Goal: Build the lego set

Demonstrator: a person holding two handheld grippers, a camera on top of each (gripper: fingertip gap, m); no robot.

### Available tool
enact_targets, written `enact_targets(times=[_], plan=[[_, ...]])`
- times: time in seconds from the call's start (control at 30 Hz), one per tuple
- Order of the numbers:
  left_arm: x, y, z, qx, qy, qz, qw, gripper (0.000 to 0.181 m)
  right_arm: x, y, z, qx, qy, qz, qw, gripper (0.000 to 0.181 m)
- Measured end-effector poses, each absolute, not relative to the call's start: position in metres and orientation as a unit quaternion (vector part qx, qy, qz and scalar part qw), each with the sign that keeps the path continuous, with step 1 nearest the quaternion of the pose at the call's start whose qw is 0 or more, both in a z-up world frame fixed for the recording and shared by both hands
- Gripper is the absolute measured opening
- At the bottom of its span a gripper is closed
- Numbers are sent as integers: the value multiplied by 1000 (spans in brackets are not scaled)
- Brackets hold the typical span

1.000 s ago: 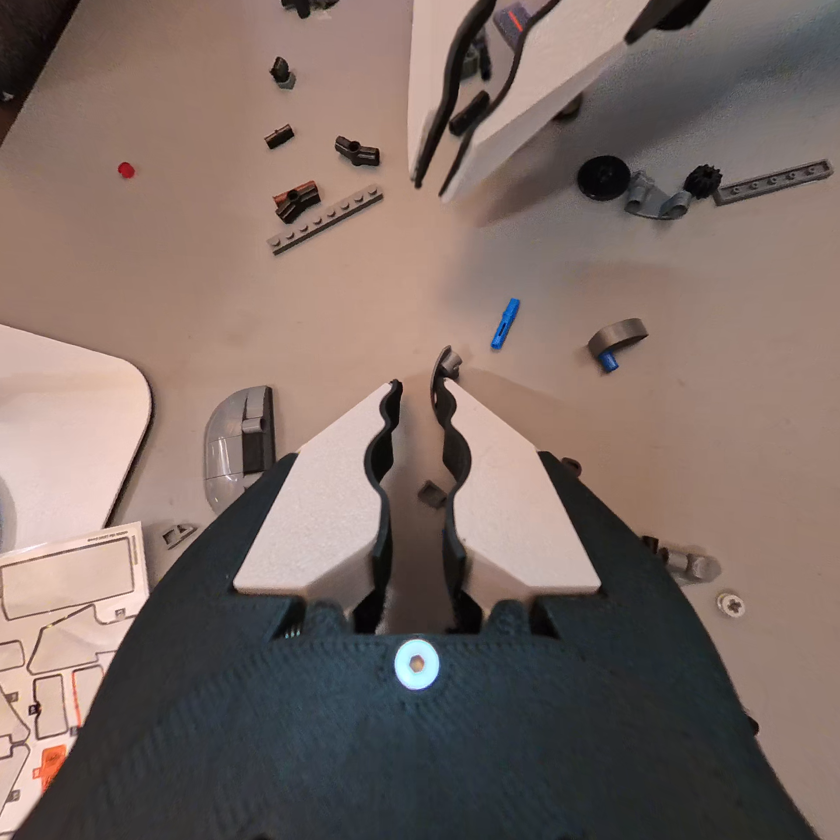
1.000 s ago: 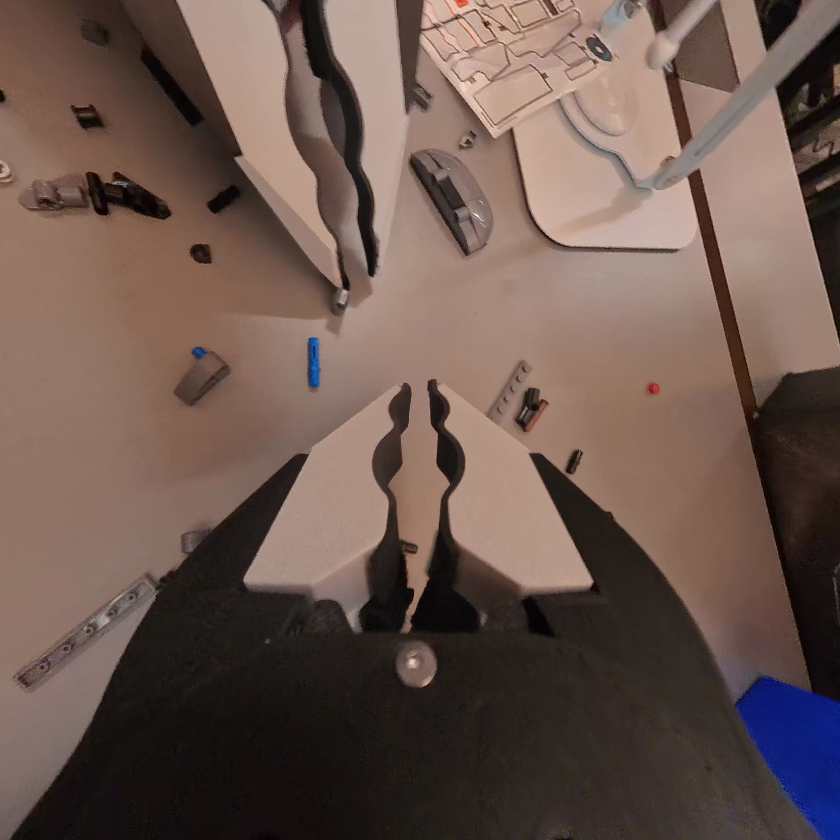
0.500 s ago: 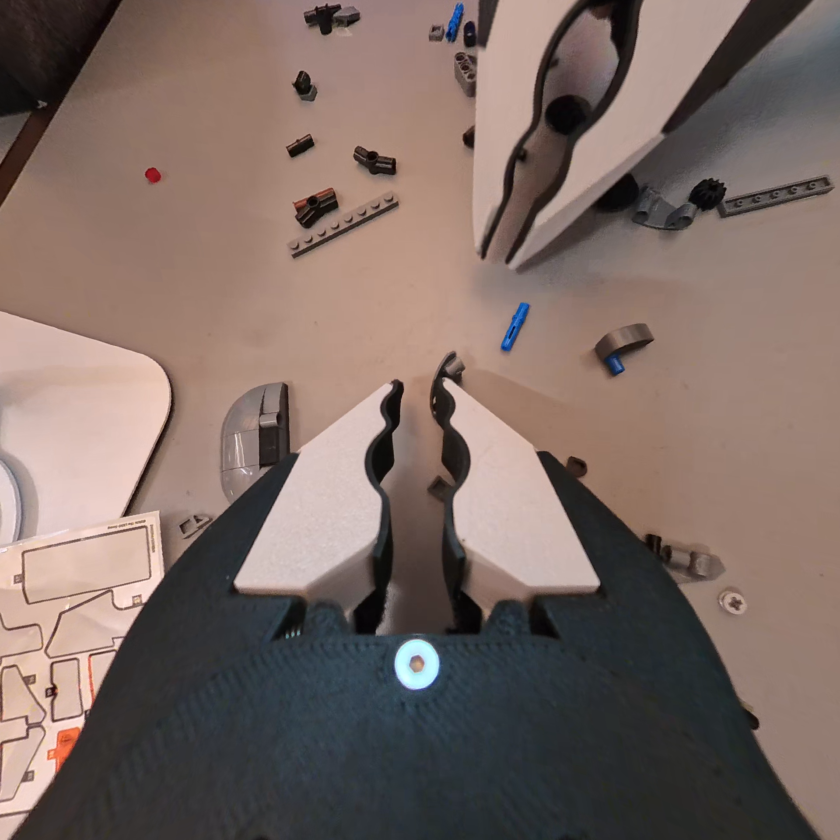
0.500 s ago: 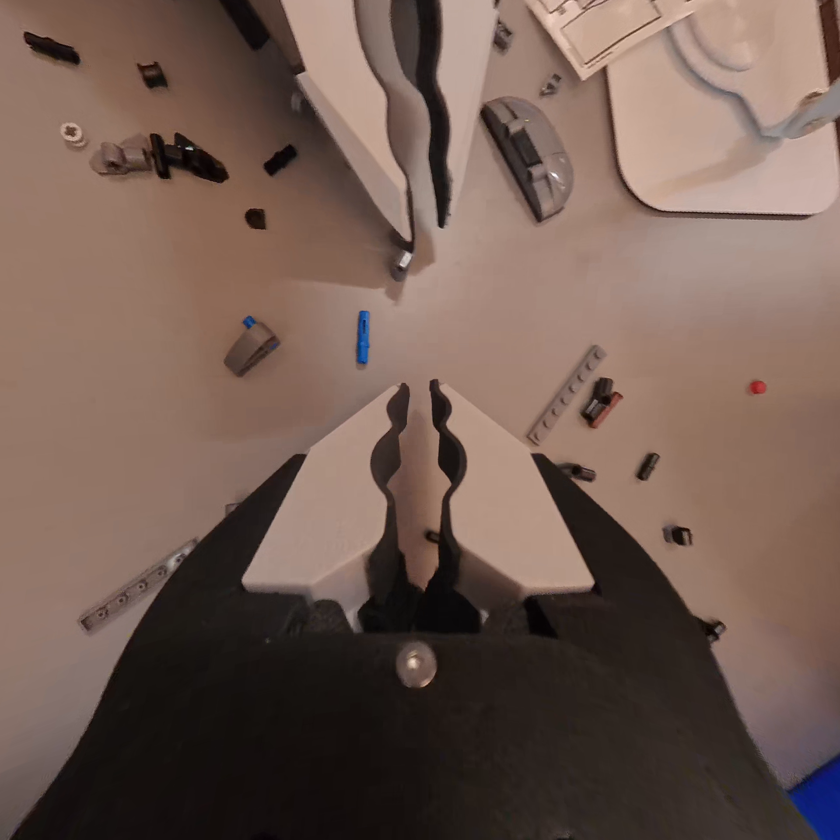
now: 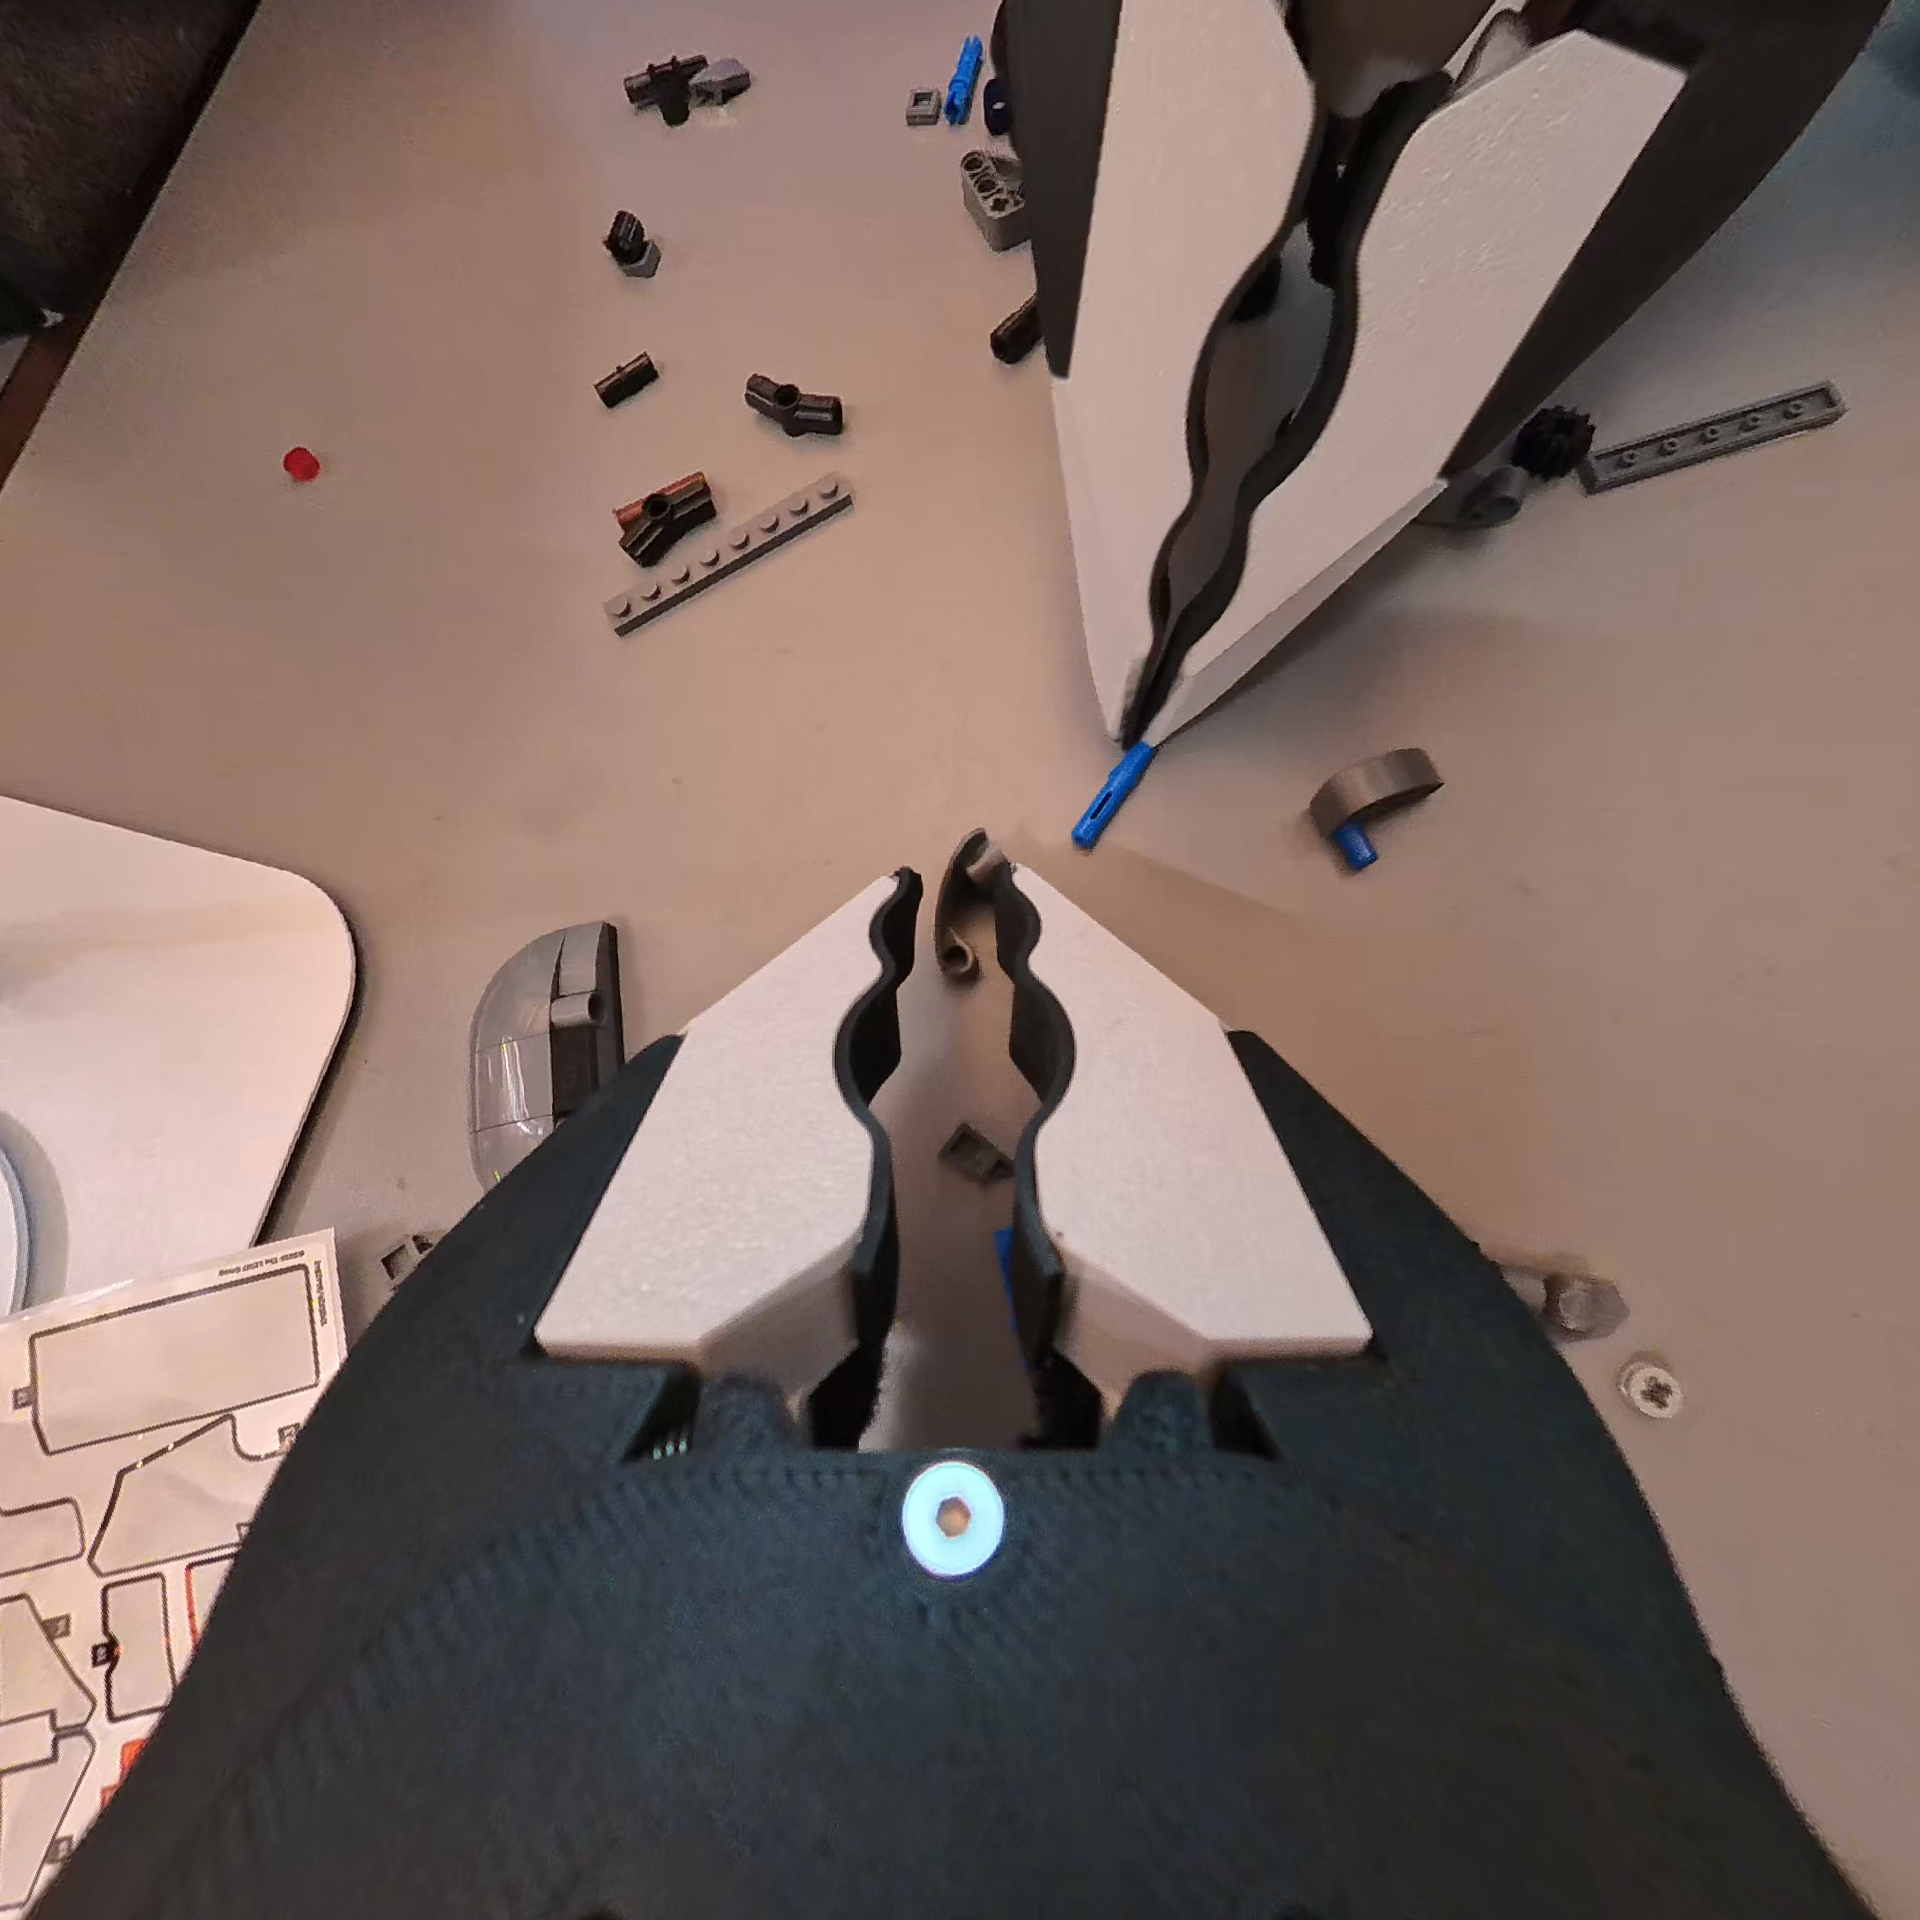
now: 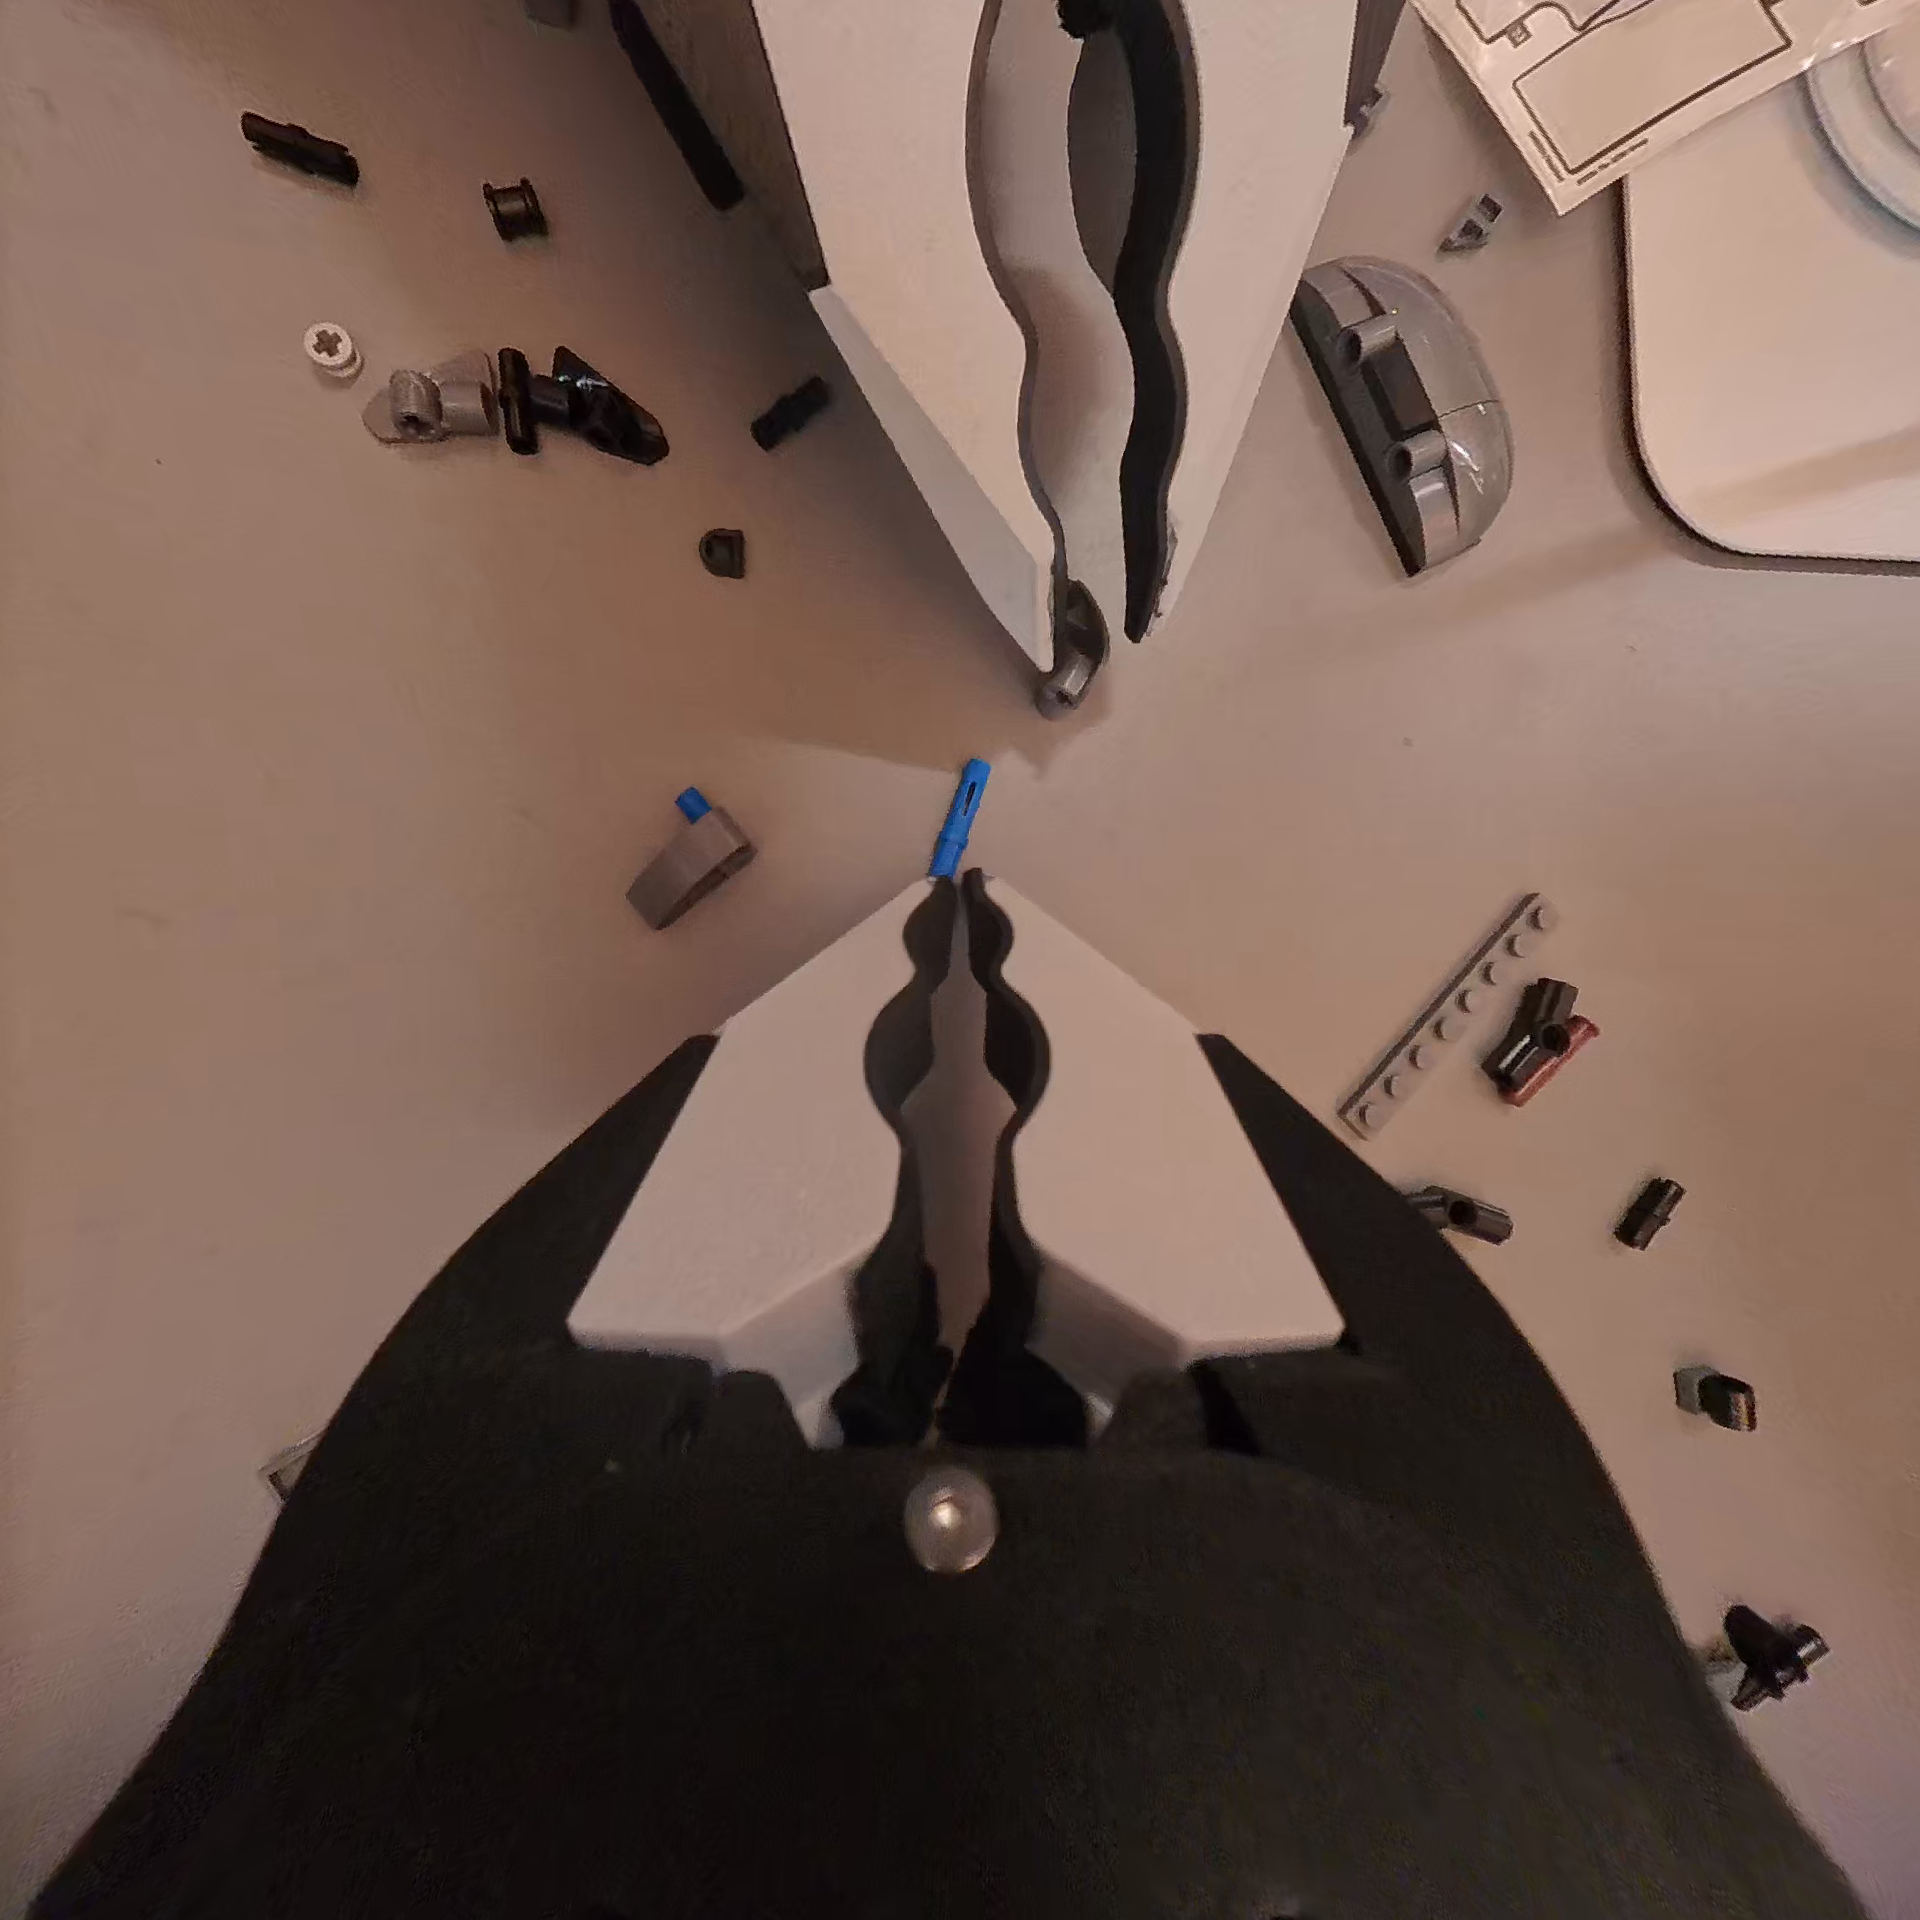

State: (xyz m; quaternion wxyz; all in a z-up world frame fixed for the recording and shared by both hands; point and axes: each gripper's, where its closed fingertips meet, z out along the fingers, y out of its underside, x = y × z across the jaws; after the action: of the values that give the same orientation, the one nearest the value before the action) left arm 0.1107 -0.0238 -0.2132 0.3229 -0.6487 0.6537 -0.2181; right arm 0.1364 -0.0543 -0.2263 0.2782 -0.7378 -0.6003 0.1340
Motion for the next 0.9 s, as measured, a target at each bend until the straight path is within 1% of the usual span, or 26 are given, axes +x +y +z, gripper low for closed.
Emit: enact_targets(times=[0.2, 0.37, 0.43, 0.63, 0.9], plan=[[111, -24, -213, -648, 654, -219, 322, 12, 138, -53, -226, -742, -595, 135, 277, 0], [111, -25, -214, -648, 656, -218, 321, 12, 135, -53, -225, -746, -588, 147, 275, 8], [111, -24, -214, -648, 655, -219, 322, 12, 133, -54, -226, -746, -588, 150, 275, 8], [112, -24, -215, -649, 655, -218, 320, 12, 132, -55, -226, -743, -592, 146, 274, 0], [111, -24, -213, -647, 655, -219, 323, 12, 133, -55, -226, -741, -595, 143, 276, 0]])
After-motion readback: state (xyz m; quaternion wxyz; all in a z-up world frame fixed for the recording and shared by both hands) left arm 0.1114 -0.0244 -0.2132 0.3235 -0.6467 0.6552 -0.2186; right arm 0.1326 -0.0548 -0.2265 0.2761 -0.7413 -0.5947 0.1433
